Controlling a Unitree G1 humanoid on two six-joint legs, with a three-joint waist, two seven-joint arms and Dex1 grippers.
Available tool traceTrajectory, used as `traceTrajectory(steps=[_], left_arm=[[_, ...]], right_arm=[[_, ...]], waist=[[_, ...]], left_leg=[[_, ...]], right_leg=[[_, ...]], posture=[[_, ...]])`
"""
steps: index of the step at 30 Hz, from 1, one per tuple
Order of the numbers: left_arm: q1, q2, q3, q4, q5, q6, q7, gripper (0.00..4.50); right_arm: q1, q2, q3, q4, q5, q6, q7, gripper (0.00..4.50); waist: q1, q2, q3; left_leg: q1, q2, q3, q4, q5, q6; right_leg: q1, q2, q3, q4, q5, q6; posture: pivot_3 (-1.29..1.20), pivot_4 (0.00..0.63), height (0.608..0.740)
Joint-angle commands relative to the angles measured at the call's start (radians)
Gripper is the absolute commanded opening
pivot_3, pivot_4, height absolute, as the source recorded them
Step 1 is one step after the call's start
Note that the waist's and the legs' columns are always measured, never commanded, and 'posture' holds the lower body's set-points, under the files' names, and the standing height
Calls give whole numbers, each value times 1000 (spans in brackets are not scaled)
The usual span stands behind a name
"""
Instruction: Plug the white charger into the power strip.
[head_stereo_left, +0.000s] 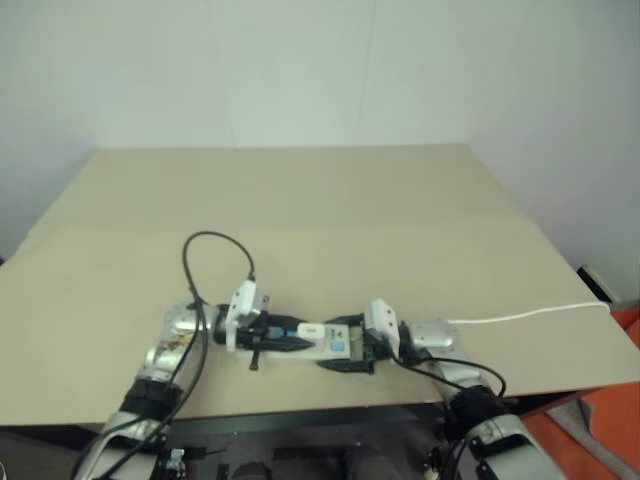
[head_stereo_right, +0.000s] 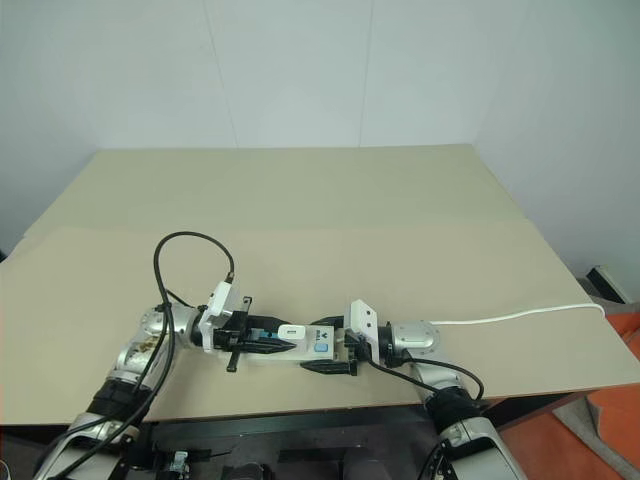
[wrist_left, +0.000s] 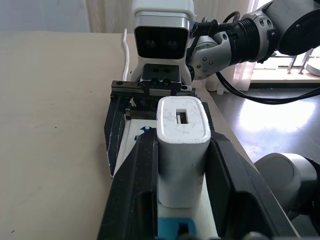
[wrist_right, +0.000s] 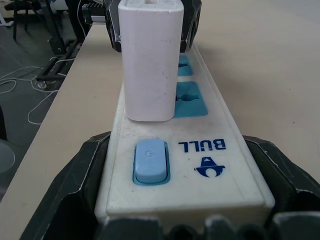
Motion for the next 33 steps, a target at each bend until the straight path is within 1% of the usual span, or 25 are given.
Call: traceTrajectory(steps=[1,7,9,11,17,18,23,26,28,29,33], left_arm=[[39,47,-38,32,72,64,20,973],[45,56,-47,11,63,85,25,973],[42,59,-49,10,54,96,14,1732],[38,61,-47,2,41,114,8,2310],[16,37,-9,-18,12,110,32,4264],[8,34,2,-24,3,110,38,4487],[-34,53,76,-89,-45,98,46,4487],[-93,145,147,-136,-92,145,10,4487],[-133,223,197,-145,-139,183,-39,4500],[-145,259,211,-146,-151,195,-62,4500],[-160,329,264,-129,-171,204,-87,4500]], right_arm=[[-3,12,4,2,11,-3,8,3421],[-6,13,4,6,11,-6,9,3421],[-7,13,3,9,11,-8,9,3421],[-8,14,3,11,11,-9,9,3421],[-10,19,4,17,11,-14,9,3421],[-10,20,5,18,10,-15,9,3421],[-9,24,5,19,8,-18,8,3421],[-5,22,6,18,10,-11,16,3421],[-5,17,7,17,15,7,28,4151],[-5,15,7,17,17,12,33,4436],[-8,2,1,12,17,7,37,4477]], waist=[[0,0,0],[0,0,-1],[-2,0,-1],[-2,1,-1],[-1,1,-1],[-1,1,-1],[-1,0,-1],[-2,-1,0],[-4,-1,1],[-5,-1,1],[0,0,1]], left_leg=[[0,0,0,0,0,0],[0,0,0,0,0,0],[0,0,0,0,0,0],[1,0,1,-1,0,0],[1,0,1,-1,0,0],[1,0,1,-1,0,0],[0,0,0,-1,0,0],[-2,0,0,-1,0,0],[-3,1,0,-1,0,0],[-3,1,0,-1,0,0],[-2,1,1,-6,0,0]], right_leg=[[0,0,0,0,0,0],[0,0,0,0,0,0],[0,0,0,0,0,0],[0,0,1,0,0,0],[0,0,1,0,0,-1],[0,0,1,0,0,-1],[-1,0,0,0,0,0],[-3,0,0,0,0,0],[-4,1,0,0,0,0],[-5,1,0,0,0,0],[-5,0,0,-3,-1,-1]], posture=[[0,150,740],[0,150,740],[0,150,740],[0,150,740],[0,150,740],[0,150,740],[0,150,740],[0,150,740],[0,150,740],[0,150,740],[0,150,740]])
